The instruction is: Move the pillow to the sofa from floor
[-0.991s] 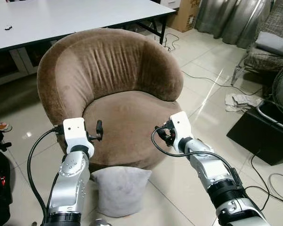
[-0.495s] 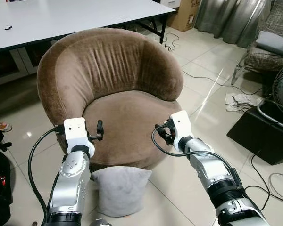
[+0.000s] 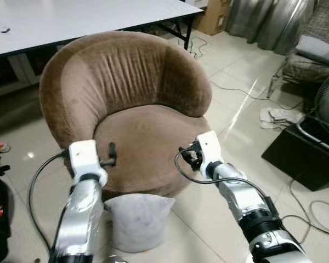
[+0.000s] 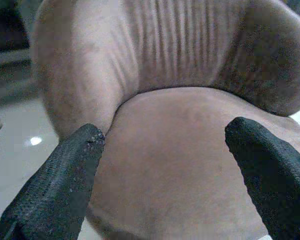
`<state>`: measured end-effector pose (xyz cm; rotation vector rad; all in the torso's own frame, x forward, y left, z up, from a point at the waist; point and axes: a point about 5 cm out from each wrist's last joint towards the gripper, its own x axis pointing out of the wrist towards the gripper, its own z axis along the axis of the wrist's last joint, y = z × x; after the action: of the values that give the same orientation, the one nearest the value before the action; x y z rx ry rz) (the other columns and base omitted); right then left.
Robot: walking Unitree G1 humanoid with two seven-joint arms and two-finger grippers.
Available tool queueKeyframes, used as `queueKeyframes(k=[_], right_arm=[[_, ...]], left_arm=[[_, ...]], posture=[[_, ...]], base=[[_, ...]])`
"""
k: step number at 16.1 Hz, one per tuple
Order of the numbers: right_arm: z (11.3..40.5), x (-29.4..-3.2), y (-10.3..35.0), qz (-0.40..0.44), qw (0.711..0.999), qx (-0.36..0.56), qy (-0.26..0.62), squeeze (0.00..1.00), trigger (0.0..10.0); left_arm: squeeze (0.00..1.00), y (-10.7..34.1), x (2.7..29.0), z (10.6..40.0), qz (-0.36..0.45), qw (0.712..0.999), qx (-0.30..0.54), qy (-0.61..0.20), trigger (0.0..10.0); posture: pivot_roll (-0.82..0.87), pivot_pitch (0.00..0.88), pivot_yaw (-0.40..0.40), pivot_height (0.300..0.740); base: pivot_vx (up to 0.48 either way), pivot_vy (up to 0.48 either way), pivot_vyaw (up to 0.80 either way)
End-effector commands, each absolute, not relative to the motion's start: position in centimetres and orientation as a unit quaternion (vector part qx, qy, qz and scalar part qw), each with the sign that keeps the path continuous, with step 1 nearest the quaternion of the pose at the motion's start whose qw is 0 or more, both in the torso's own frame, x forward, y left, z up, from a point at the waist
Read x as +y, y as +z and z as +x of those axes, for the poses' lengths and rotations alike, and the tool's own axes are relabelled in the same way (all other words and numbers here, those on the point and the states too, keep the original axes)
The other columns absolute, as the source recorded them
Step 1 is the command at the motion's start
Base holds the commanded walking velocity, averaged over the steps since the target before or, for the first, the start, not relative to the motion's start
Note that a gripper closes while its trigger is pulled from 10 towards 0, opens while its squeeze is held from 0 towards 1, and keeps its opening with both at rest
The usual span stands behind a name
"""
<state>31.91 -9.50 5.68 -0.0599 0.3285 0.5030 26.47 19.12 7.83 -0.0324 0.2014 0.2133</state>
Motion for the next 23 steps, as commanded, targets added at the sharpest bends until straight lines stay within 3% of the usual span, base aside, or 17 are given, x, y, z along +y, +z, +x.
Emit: queueKeyframes(k=[1, 5, 8, 9, 10, 12, 17, 23], right_arm=[[32.5, -8.8, 6.4, -0.036, 0.952, 0.148, 0.264, 0.00, 10.0], [33.1, -8.7, 7.0, -0.026, 0.961, 0.132, 0.242, 0.00, 10.0], [33.2, -9.4, 7.0, -0.020, 0.970, 0.123, 0.210, 0.00, 10.0], [33.2, -9.8, 7.0, -0.021, 0.972, 0.120, 0.200, 0.00, 10.0], [33.0, -10.3, 6.9, -0.023, 0.975, 0.119, 0.185, 0.00, 10.0], [32.6, -11.0, 6.5, -0.025, 0.978, 0.122, 0.170, 0.00, 10.0], [32.2, -11.3, 6.1, -0.022, 0.980, 0.123, 0.153, 0.00, 10.0], [32.7, -10.5, 6.6, -0.030, 0.978, 0.120, 0.165, 0.00, 10.0]], left_arm=[[0.00, 7.9, 19.7, 25.7, -0.012, 0.987, 0.098, 0.129, 10.0], [0.00, 7.5, 20.5, 26.1, 0.007, 0.987, 0.112, 0.116, 10.0], [0.00, 7.8, 19.2, 28.4, 0.011, 0.991, 0.110, 0.071, 10.0], [0.00, 7.8, 18.6, 29.0, 0.009, 0.992, 0.110, 0.057, 10.0], [0.00, 7.8, 17.2, 30.1, 0.008, 0.993, 0.112, 0.028, 10.0], [0.00, 7.8, 15.8, 31.0, 0.009, 0.993, 0.115, -0.005, 10.0], [0.00, 7.3, 15.4, 31.8, 0.012, 0.992, 0.121, -0.024, 10.0], [0.00, 6.7, 15.4, 31.7, 0.002, 0.993, 0.121, -0.016, 10.0]], posture=[[0.17, 0.000, -0.149, 0.740], [0.13, 0.000, -0.099, 0.740], [0.01, 0.000, 0.003, 0.740], [0.01, 0.000, 0.003, 0.740], [-0.09, 0.000, 0.085, 0.740], [-0.12, 0.000, 0.109, 0.740], [-0.15, 0.000, 0.138, 0.740], [-0.13, 0.000, 0.106, 0.740]], base=[[0.000, 0.000, 0.00], [0.000, 0.000, 0.00], [0.000, 0.000, 0.00], [0.000, 0.000, 0.00], [0.000, 0.000, 0.00], [0.000, 0.000, 0.00], [0.000, 0.000, 0.00], [0.000, 0.000, 0.00]])
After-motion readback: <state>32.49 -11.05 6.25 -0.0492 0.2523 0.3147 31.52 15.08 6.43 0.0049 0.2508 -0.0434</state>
